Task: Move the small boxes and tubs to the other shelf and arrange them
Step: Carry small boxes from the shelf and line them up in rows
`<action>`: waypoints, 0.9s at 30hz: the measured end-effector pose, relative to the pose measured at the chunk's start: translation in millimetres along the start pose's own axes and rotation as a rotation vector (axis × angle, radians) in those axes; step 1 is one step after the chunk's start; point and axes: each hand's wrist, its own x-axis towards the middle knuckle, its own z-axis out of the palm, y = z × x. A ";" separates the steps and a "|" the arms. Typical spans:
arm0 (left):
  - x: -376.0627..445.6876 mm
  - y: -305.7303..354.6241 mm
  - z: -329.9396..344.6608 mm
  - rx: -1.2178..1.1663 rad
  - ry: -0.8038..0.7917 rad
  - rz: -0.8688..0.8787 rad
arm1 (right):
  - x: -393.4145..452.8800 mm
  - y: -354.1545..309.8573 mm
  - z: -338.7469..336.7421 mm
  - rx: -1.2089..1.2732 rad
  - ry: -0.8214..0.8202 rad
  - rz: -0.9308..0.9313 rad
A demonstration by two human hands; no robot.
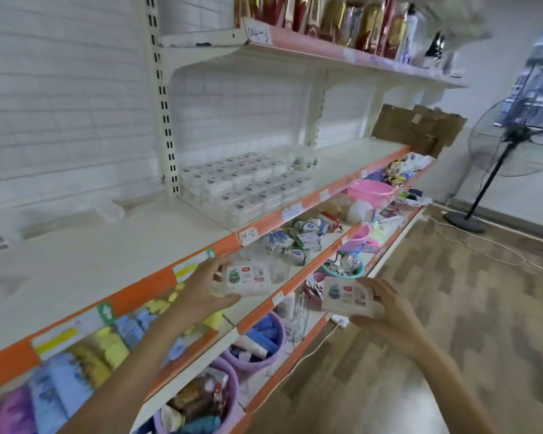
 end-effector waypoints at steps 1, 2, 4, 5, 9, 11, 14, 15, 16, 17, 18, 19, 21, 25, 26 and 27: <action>5.8 3.2 9.0 0.013 -0.010 0.003 | -0.3 9.1 -1.3 0.011 0.008 0.014; 11.4 6.3 16.7 0.022 -0.015 0.009 | 0.4 18.1 -1.7 0.023 0.015 0.030; 24.1 11.2 29.4 0.022 -0.027 0.002 | 3.3 36.4 -1.5 0.038 0.010 0.065; 31.9 11.8 34.9 0.024 -0.031 -0.004 | 6.2 43.5 -1.7 0.041 0.005 0.080; 65.4 16.4 48.0 0.036 -0.029 -0.010 | 28.5 67.5 -3.3 0.061 0.013 0.126; 90.9 18.8 51.9 0.021 0.006 0.003 | 51.2 81.6 -5.2 0.079 0.007 0.120; 134.0 25.8 52.4 0.008 0.081 0.009 | 98.2 99.6 -5.6 0.038 -0.027 0.089; 149.8 28.3 51.3 0.003 0.100 0.010 | 116.7 103.8 -5.8 0.046 -0.030 0.077; 165.2 31.6 49.4 -0.002 0.124 0.017 | 136.1 108.0 -6.3 0.063 -0.037 0.065; 180.7 34.1 46.8 0.004 0.150 0.027 | 155.7 110.6 -7.7 0.079 -0.050 0.048; 196.3 36.8 44.0 0.019 0.181 0.038 | 176.0 113.1 -9.4 0.083 -0.062 0.027; 212.4 38.1 41.0 0.042 0.208 0.046 | 197.1 114.7 -12.0 0.086 -0.074 0.004; 242.8 40.2 34.8 0.074 0.254 0.045 | 240.0 116.1 -18.6 0.101 -0.098 -0.050; 298.1 35.9 25.0 0.143 0.294 -0.027 | 321.4 114.5 -27.5 0.106 -0.105 -0.164; 308.2 33.9 24.4 0.163 0.292 -0.050 | 339.2 113.4 -27.2 0.133 -0.130 -0.173; 317.0 31.2 25.1 0.183 0.285 -0.075 | 356.3 111.5 -25.9 0.150 -0.166 -0.184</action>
